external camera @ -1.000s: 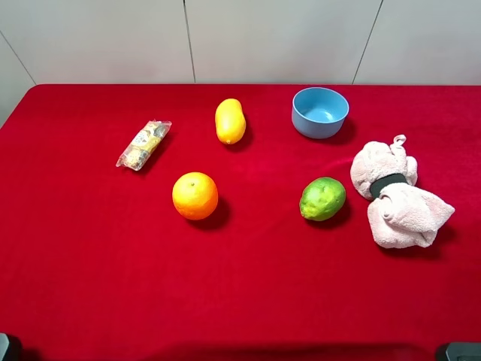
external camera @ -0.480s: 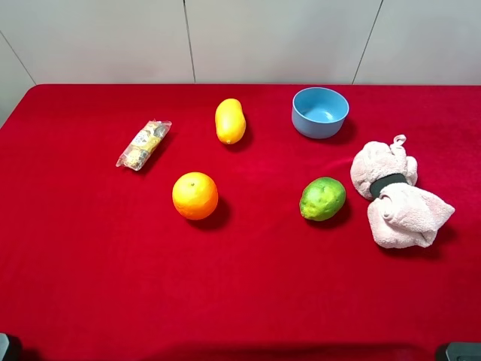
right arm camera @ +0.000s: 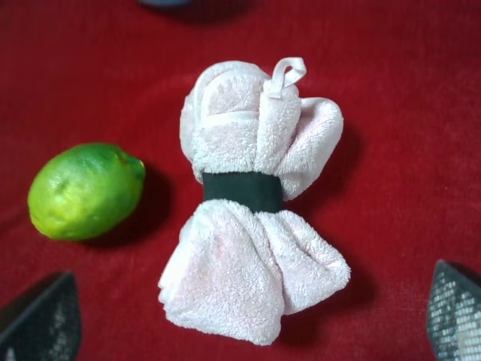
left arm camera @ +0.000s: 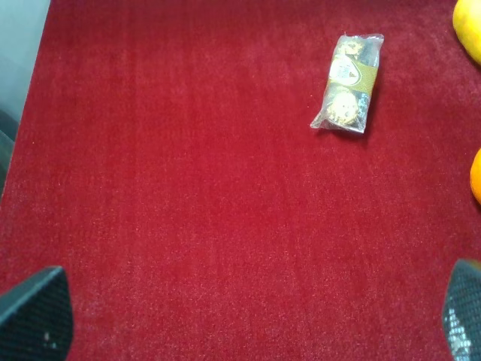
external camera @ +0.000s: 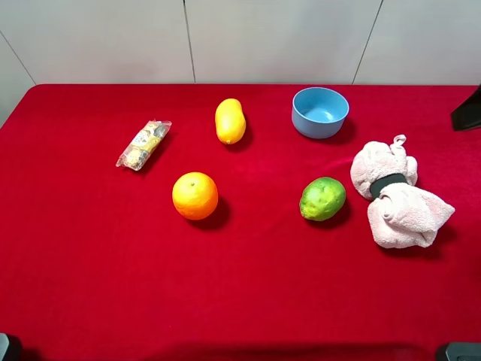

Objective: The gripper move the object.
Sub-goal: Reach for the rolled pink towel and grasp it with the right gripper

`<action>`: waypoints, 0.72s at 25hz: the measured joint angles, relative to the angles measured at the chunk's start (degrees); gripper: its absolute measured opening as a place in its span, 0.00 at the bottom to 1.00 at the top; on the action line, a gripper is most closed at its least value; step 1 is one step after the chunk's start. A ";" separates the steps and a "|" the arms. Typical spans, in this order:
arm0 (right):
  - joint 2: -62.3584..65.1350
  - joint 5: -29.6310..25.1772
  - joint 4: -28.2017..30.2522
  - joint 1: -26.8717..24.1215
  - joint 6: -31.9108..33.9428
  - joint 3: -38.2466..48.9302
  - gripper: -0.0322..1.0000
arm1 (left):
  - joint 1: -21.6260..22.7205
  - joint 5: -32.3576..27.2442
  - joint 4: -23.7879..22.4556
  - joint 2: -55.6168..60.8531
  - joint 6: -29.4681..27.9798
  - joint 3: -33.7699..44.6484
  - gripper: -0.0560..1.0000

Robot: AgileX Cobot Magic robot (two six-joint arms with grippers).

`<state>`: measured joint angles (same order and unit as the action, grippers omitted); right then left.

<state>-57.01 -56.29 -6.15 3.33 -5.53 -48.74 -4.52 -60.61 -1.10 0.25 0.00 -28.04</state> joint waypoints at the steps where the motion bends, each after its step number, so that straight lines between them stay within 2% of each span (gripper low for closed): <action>1: -1.45 0.00 0.00 0.00 -0.47 -0.40 0.70 | 0.00 0.00 0.00 0.00 0.00 0.00 0.98; 11: -12.40 0.34 -1.02 0.00 -2.28 -1.11 0.70 | 0.00 0.00 0.00 0.00 0.00 0.00 0.98; 18: -18.47 3.49 -1.71 0.00 -2.32 -1.11 0.70 | 0.00 0.00 0.00 0.00 0.00 0.00 0.98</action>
<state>-75.48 -52.80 -7.86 3.33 -7.84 -49.85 -4.52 -60.61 -1.10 0.25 0.00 -28.04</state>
